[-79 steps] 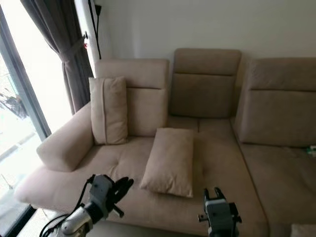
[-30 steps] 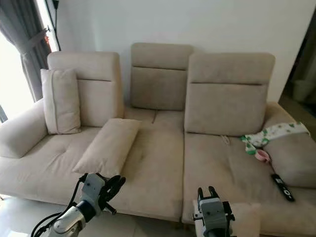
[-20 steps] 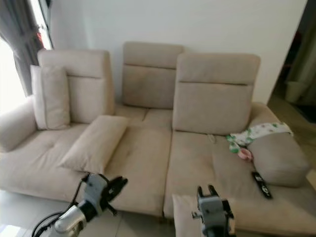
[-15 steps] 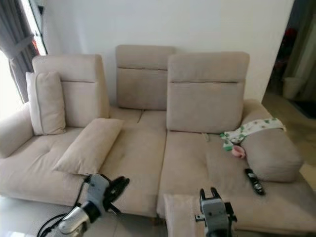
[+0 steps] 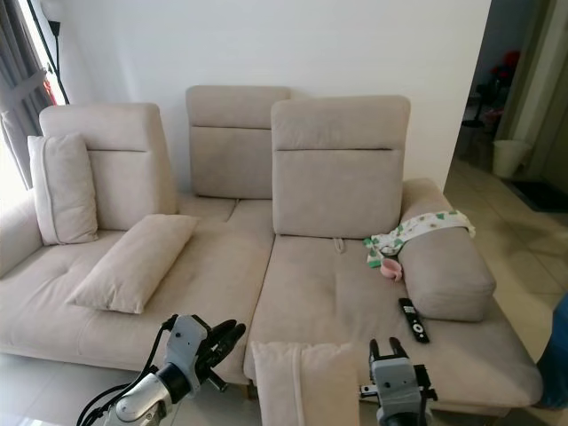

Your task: Move the pillow to the sofa from floor

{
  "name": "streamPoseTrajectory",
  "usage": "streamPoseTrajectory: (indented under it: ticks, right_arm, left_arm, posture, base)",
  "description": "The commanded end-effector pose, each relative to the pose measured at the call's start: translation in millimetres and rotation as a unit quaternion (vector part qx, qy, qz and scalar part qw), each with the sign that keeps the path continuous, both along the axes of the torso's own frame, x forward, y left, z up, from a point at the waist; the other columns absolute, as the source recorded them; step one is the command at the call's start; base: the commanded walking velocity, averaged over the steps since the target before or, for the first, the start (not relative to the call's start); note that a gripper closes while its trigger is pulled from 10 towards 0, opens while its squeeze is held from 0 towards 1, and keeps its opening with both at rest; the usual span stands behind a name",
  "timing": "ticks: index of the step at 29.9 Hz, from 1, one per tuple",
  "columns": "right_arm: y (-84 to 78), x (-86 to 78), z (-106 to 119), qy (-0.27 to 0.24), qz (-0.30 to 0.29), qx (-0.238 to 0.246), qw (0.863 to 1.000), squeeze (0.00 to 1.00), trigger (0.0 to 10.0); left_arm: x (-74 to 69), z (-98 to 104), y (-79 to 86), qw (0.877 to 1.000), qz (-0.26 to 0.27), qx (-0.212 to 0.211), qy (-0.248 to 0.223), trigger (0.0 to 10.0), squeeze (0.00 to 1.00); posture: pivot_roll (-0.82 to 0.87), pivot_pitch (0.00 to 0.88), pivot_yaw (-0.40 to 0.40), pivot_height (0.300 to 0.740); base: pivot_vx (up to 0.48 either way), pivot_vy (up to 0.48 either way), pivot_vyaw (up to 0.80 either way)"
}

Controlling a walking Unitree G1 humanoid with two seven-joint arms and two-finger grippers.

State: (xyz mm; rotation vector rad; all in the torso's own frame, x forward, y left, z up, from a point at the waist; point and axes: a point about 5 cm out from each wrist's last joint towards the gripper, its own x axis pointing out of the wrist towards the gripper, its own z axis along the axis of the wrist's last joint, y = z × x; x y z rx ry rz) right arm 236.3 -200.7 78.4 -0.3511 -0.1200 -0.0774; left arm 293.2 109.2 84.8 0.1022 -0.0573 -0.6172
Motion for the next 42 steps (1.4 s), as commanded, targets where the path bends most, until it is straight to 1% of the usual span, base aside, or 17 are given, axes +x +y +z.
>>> streamPoseTrajectory:
  ticks: [1, 8, 27, 42]
  right_arm:
    - [7.2, 1.1, -1.3, 0.002, 0.011, 0.005, 1.0, 0.0, 10.0]
    - [6.4, 1.3, -1.5, 0.003, 0.012, 0.003, 1.0, 0.0, 10.0]
    - [6.1, -3.1, -3.8, 0.009, 0.012, 0.003, 1.0, 0.0, 10.0]
    - [7.1, -2.9, -3.7, 0.009, 0.012, 0.004, 1.0, 0.0, 10.0]
  left_arm:
    - [0.0, -2.2, 6.6, 1.0, 0.008, 0.003, 0.006, 10.0, 0.0]
    - [-0.1, -3.8, 6.3, 1.0, 0.003, -0.001, 0.015, 10.0, 0.0]
    - [-3.4, -5.0, 5.7, 1.0, -0.001, 0.008, 0.01, 10.0, 0.0]
    - [-3.2, -4.7, 5.9, 1.0, -0.001, 0.01, 0.008, 10.0, 0.0]
  posture:
    - [0.08, 0.0, 0.039, 0.74]
    - [0.09, 0.0, 0.041, 0.74]
    - [0.08, 0.0, 0.037, 0.74]
    - [0.09, 0.0, 0.04, 0.74]
  base:
    - [0.0, 0.0, 0.0]
    - [0.0, 0.0, 0.0]
    - [0.0, 0.0, 0.0]
    - [0.0, -0.258, 0.0]
